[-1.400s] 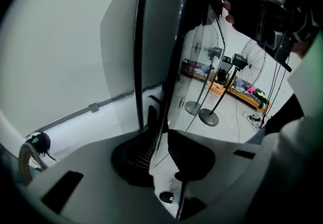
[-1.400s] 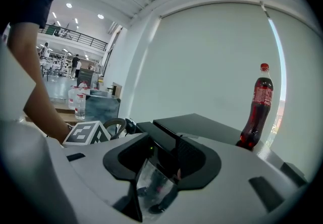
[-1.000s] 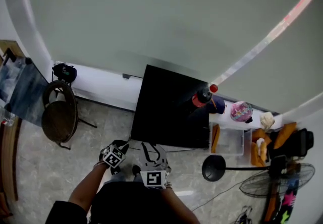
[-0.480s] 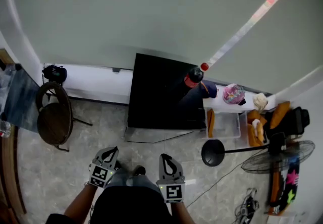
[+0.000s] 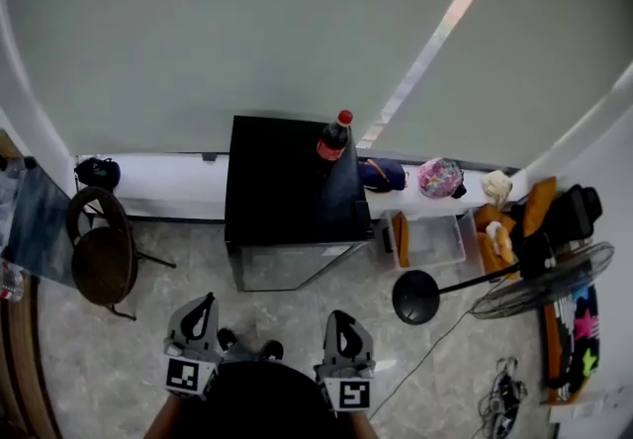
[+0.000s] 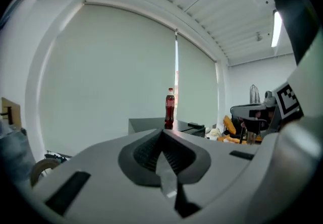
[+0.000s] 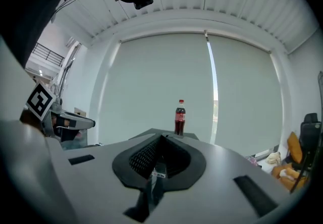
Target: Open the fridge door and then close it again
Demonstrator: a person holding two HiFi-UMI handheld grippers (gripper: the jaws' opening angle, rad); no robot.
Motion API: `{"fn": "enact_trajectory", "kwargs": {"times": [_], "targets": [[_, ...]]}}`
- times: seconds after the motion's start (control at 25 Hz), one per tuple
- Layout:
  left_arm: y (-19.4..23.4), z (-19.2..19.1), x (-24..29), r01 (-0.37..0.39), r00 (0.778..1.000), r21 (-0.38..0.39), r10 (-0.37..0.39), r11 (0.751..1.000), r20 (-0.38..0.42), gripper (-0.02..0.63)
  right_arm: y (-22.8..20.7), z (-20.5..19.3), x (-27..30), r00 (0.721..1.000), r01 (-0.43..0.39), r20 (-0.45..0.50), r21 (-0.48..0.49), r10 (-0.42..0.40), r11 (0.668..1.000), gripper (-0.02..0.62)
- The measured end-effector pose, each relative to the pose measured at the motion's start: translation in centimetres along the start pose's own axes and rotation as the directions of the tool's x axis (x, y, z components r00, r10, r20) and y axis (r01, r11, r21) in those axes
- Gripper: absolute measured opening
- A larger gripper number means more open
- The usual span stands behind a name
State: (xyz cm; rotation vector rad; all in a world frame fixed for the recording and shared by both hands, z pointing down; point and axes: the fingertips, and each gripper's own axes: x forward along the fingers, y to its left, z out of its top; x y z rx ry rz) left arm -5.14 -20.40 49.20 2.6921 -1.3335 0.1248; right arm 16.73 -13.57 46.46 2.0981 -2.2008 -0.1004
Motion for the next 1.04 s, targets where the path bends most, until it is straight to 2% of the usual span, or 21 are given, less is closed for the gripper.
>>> {"fn": "enact_trajectory", "kwargs": {"times": [0.2, 0.32, 0.52, 1.04], "targets": [[-1.2, 1.6, -0.3, -0.007, 0.999, 0.018, 0.007, 1.0, 0.044, 0.006, -1.1, 0.8, -0.8, 0.999, 0.026, 0.045, 0.032, -0.028, 0.999, 0.011], [-1.7, 1.9, 0.1, -0.004, 0.999, 0.039, 0.002, 0.999, 0.046, 0.006, -1.7, 0.9, -1.0, 0.998, 0.035, 0.054, 0.017, -0.035, 0.999, 0.011], [-2.0, 2.4, 0.5, 0.01, 0.998, 0.083, -0.014, 0.997, 0.057, 0.006, -2.6, 1.0, -1.3, 0.996, 0.061, 0.058, 0.044, -0.063, 0.997, 0.011], [-1.7, 2.8, 1.0, 0.013, 0.997, 0.11, -0.021, 0.994, 0.068, 0.006, -2.3, 1.1, -0.3, 0.997, 0.029, 0.077, 0.013, -0.03, 0.999, 0.011]]}}
